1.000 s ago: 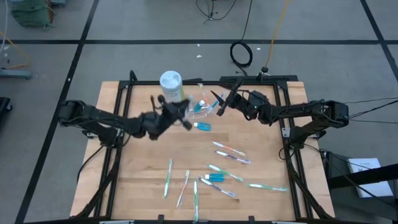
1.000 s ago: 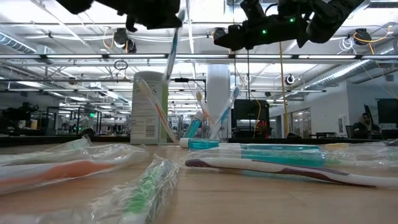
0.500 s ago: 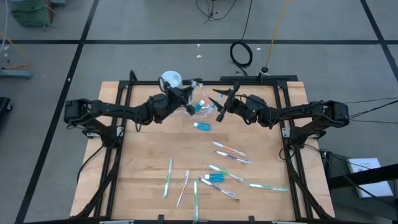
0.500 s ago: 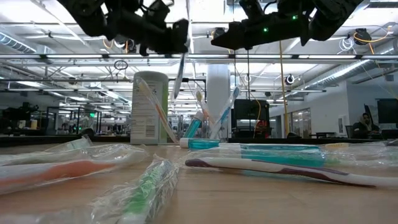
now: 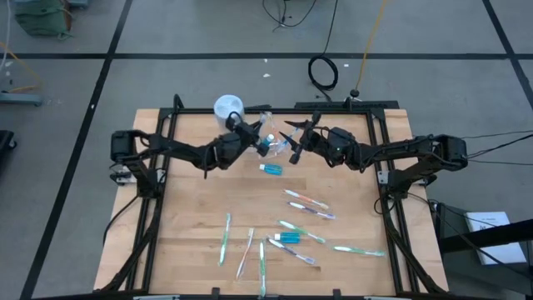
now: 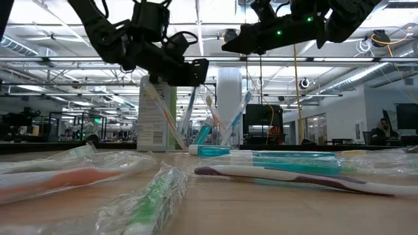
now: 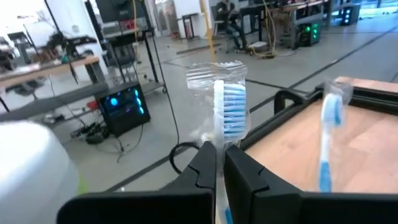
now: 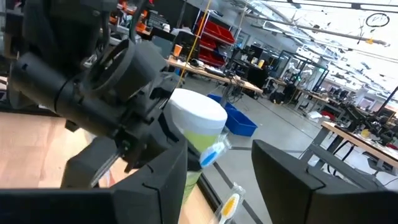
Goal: Pick & Place toothbrushing station
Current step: Put the blue toothbrush into the transparent organizer
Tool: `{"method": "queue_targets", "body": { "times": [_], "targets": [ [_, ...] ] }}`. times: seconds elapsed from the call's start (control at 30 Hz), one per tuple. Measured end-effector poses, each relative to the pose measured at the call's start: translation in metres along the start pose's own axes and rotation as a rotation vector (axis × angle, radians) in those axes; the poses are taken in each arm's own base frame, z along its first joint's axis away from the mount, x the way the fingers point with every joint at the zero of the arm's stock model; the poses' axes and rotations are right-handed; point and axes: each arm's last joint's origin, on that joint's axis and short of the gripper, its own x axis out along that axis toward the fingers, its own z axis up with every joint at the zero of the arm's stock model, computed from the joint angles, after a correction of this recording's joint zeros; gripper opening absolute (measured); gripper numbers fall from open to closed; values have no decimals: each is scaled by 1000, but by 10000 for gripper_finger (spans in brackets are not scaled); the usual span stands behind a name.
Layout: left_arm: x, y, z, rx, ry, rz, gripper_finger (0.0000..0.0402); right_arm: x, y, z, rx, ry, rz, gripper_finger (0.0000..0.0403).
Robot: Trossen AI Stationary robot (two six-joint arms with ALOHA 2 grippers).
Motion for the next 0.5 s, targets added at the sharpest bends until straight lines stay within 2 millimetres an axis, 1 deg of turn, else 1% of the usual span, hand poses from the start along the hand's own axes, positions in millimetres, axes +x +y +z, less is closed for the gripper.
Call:
{"method": "queue_targets", "body": {
  "times": [0.1, 0.23, 0.4, 0.5],
  "targets": [
    [-3, -3, -3, 11, 28, 20, 28, 0, 0, -1, -4, 11, 4, 171],
    [-8, -7, -6, 102, 58, 105, 67, 0, 0, -1, -4, 10, 4, 171],
    [-19, -14, -6, 170, 69, 238, 110, 0, 0, -1, -4, 10, 4, 171],
    [-27, -20, -5, 188, 67, 261, 129, 0, 0, -1, -3, 10, 4, 171]
  ]
}}
